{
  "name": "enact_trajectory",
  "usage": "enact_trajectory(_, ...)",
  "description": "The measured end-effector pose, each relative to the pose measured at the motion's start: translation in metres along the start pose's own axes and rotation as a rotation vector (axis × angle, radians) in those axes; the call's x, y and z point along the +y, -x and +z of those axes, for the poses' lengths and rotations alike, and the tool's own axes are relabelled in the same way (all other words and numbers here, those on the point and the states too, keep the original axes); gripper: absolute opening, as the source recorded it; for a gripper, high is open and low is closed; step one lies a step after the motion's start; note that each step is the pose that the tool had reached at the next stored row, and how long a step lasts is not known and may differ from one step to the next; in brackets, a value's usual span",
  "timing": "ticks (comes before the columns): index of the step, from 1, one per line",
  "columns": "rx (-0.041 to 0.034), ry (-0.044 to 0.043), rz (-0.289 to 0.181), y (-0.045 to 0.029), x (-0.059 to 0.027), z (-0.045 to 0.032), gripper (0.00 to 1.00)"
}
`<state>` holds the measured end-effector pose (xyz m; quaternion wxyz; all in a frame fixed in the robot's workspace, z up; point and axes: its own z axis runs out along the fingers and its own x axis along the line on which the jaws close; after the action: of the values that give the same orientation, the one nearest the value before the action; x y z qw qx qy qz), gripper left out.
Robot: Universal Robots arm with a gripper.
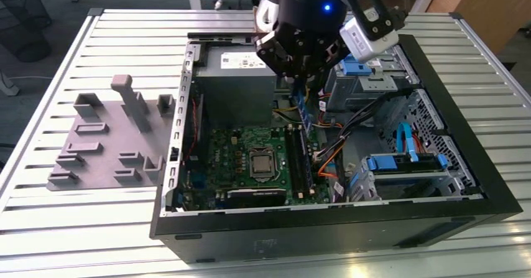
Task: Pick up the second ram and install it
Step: 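Insert the second ram into the second slot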
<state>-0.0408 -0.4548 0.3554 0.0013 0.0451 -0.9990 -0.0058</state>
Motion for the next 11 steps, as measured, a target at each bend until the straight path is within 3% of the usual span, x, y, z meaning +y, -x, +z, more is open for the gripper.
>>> enact_trajectory(4, -0.0005, 0.0002, 0.052, 0.0006, -0.0001, 0.0071, 0.14)
enact_trajectory(11, -0.0006, 0.0002, 0.059, 0.0008, -0.0003, 0.0198, 0.14)
